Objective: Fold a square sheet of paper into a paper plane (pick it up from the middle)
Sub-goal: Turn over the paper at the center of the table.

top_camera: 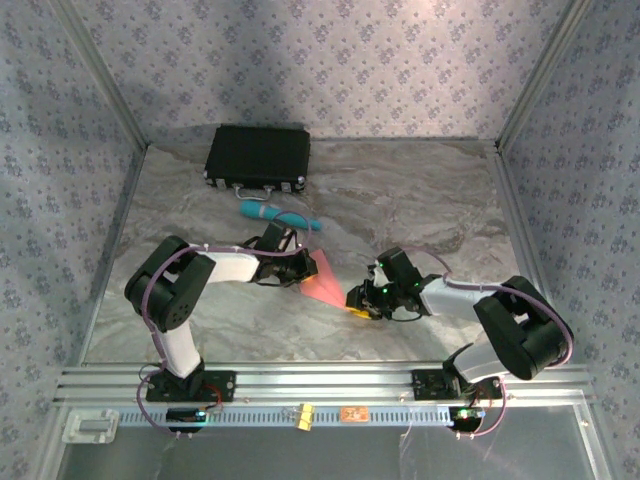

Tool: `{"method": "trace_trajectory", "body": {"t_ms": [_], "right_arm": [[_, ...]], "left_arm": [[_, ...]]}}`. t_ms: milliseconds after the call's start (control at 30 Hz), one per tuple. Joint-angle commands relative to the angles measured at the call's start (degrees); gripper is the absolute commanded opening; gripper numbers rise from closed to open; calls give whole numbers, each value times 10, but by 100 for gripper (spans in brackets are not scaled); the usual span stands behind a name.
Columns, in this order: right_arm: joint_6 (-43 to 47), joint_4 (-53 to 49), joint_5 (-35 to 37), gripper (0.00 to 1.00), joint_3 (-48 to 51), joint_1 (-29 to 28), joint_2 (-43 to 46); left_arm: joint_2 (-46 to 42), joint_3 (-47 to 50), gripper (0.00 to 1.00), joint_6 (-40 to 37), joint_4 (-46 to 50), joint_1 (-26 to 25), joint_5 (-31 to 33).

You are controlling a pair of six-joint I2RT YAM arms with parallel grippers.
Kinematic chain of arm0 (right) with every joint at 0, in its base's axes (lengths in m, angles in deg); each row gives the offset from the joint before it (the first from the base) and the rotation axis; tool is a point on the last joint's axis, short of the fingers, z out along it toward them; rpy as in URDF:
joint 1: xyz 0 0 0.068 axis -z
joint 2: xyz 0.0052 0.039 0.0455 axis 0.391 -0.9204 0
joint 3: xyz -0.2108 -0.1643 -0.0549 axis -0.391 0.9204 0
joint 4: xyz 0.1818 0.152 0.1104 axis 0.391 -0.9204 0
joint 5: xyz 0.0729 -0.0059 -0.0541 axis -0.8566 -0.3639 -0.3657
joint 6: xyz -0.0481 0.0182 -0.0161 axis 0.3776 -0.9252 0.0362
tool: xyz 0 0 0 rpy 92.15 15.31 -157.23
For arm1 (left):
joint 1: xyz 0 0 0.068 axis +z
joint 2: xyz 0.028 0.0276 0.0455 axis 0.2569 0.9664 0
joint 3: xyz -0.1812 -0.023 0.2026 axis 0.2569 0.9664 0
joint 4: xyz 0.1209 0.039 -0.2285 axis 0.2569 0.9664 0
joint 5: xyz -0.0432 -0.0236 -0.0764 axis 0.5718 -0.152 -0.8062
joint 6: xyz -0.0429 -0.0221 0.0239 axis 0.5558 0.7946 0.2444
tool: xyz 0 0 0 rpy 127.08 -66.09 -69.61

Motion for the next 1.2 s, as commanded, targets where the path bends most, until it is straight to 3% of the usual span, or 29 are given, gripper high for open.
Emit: {"method": "trace_trajectory", "body": {"t_ms": [0,1167], "right_arm": [[-4,-14,7,33,6,5,9],[5,13,-19,32,-8,9,-7]], "left_arm": [[0,11,9,2,18,5,10],[11,20,9,23,1,9,-3]]}}
